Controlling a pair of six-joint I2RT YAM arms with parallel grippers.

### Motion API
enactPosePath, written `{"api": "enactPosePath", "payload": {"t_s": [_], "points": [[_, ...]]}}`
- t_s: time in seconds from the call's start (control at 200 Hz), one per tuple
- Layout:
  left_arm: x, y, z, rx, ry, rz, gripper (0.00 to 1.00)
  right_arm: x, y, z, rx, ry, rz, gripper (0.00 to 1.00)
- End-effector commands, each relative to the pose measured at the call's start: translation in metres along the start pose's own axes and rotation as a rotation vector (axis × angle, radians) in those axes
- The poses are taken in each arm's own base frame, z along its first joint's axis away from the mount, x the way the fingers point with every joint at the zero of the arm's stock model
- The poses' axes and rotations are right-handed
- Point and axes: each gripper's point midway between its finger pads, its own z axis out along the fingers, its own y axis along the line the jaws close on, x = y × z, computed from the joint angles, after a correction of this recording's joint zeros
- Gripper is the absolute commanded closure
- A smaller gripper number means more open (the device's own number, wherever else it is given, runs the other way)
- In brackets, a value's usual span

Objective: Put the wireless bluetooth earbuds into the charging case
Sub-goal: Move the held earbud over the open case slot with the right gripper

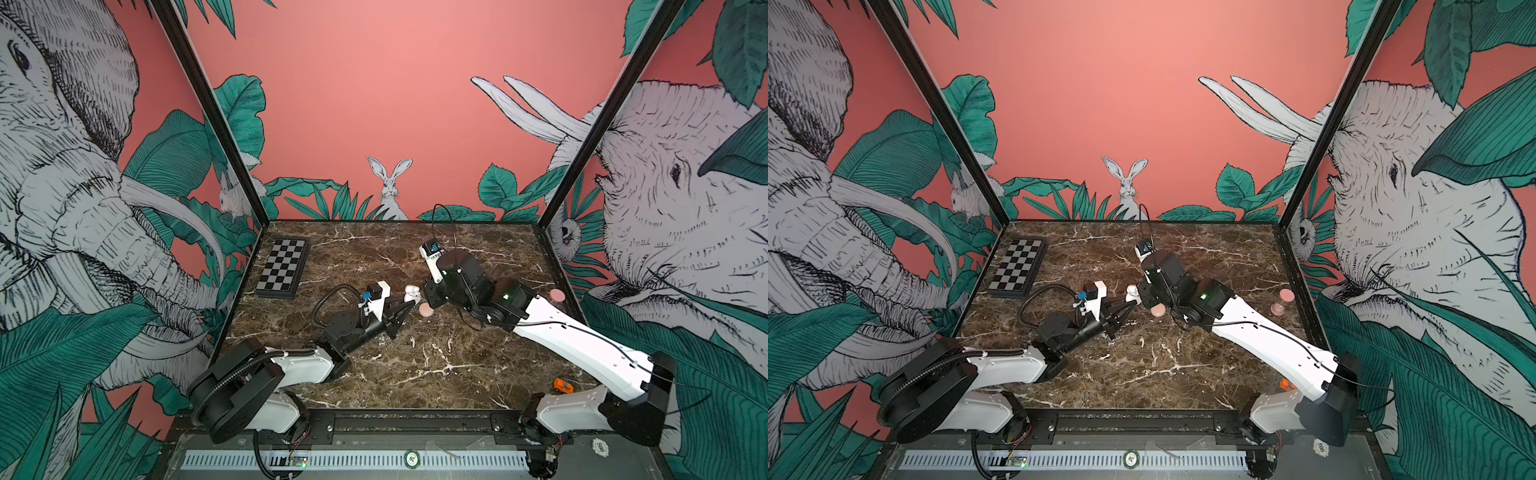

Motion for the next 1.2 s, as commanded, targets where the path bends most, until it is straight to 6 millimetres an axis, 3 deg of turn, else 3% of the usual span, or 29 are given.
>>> {"api": "enactPosePath", "payload": {"t_s": [0.0,0.555,0.605,1.195], "points": [[-0.027,-0.006,0.005,0.019,-0.095,-0.023,1.0,-0.016,0.003,-0.006,0.011,-0.068,0.025,0.95],[-0.033,-0.007,0.007,0.026,-0.126,-0.087,1.0,-0.022,0.021,0.001,-0.002,-0.119,0.061,0.96],[-0.032,-0.007,0.007,0.027,-0.124,-0.09,1.0,-0.009,0.022,0.008,0.006,-0.092,0.049,0.96],[-0.033,-0.007,0.006,0.029,-0.13,-0.128,1.0,-0.008,0.029,0.012,0.002,-0.106,0.045,0.97]]}}
